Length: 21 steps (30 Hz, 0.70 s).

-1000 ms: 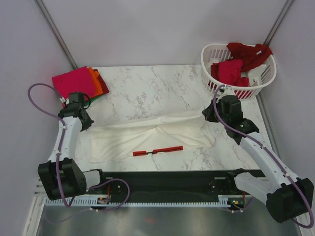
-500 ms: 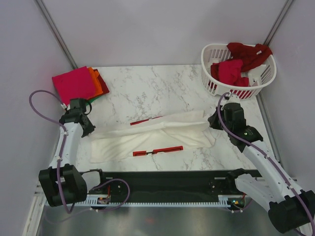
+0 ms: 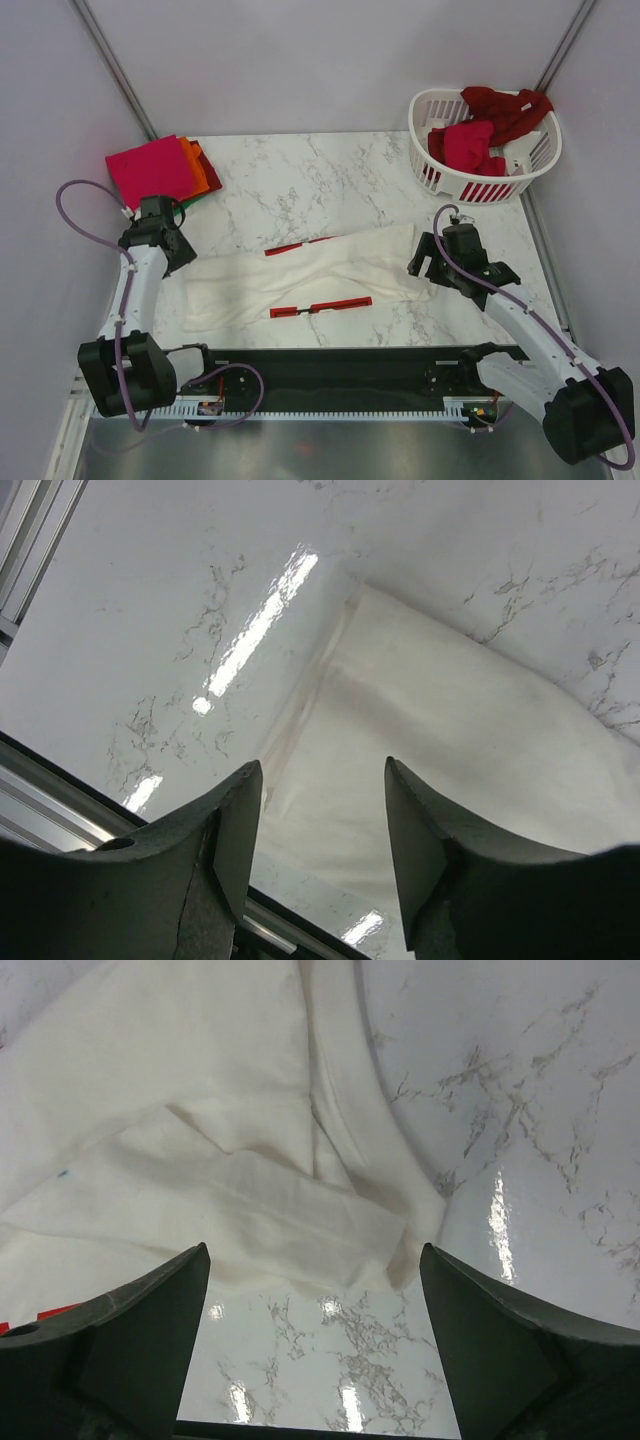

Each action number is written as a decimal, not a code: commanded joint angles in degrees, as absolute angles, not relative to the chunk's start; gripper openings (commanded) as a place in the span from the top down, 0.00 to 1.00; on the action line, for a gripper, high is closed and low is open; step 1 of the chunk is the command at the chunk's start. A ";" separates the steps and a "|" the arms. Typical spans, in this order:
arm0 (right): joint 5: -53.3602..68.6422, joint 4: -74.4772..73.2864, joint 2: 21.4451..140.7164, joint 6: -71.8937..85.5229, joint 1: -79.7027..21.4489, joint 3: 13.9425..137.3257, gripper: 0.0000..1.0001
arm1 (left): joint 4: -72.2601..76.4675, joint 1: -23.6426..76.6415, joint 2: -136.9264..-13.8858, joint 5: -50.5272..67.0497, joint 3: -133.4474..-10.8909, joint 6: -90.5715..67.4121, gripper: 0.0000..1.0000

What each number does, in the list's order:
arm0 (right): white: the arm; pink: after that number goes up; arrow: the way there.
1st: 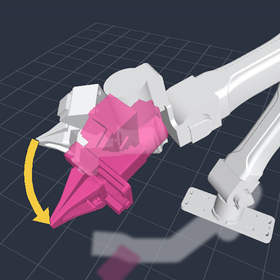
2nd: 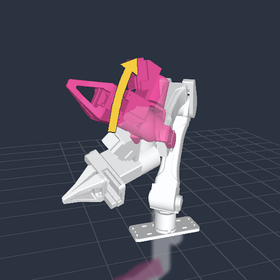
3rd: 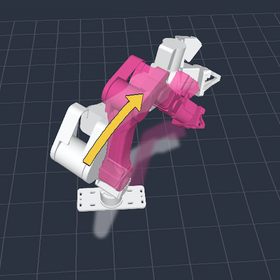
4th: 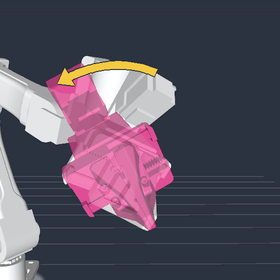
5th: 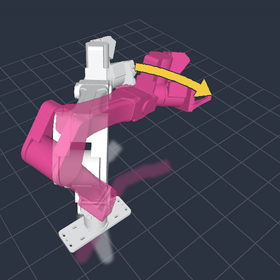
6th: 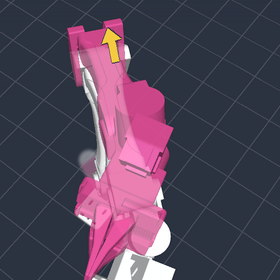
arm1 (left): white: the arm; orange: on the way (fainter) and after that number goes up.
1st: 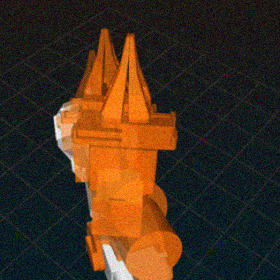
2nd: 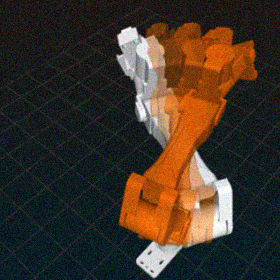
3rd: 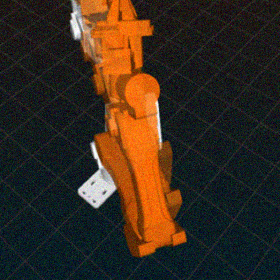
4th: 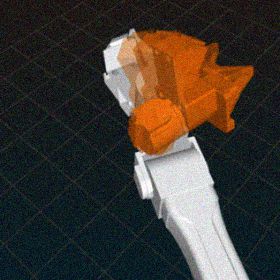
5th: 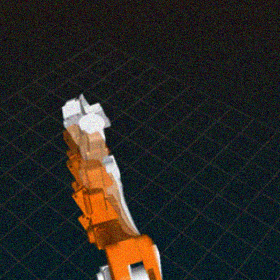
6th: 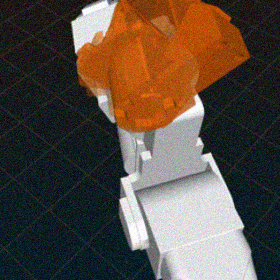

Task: Fold and stack the t-shirts
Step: Fold the tshirt

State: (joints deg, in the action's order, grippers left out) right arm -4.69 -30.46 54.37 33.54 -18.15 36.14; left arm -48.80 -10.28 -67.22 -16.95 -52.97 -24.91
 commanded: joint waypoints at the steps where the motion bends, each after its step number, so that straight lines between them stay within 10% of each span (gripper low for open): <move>1: -4.33 -29.02 55.63 36.56 -18.11 38.06 0.06 | -48.52 -10.55 -68.90 -14.16 -56.25 -26.89 0.41; 21: -2.63 -13.54 90.57 42.28 -23.73 44.10 0.06 | -42.80 10.72 -77.09 -7.65 -50.01 -36.57 0.46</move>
